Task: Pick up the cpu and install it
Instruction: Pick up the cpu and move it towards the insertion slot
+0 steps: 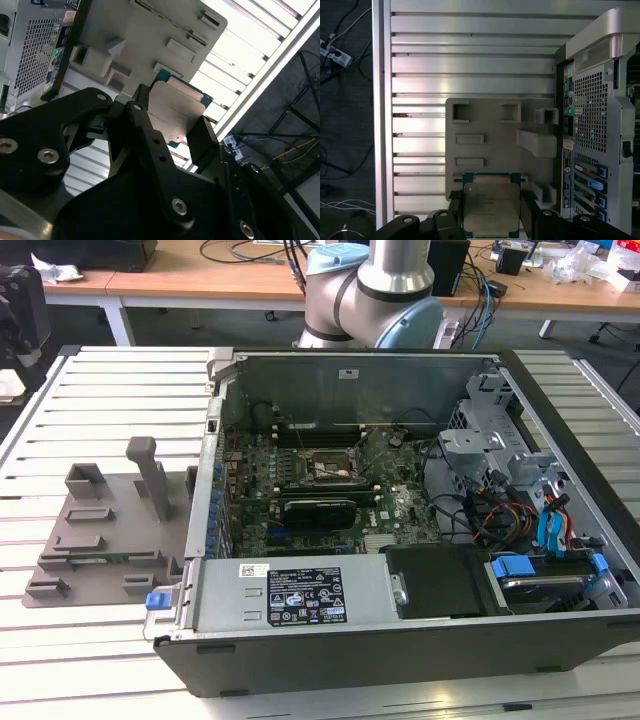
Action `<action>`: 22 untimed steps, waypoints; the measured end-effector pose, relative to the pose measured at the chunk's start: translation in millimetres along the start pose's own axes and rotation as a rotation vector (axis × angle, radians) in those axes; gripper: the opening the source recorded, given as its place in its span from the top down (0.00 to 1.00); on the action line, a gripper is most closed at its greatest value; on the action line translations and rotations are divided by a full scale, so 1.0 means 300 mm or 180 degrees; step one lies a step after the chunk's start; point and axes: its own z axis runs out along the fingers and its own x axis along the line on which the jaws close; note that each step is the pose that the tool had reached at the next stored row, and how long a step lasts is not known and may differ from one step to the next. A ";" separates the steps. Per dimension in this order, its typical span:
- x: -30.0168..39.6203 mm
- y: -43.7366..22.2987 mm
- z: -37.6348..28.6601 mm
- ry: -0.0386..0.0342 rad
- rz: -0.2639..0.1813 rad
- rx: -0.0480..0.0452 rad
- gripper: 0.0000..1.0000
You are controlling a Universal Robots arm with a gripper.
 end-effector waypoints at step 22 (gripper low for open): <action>-0.257 0.002 0.050 0.0000 0.0000 0.0009 0.45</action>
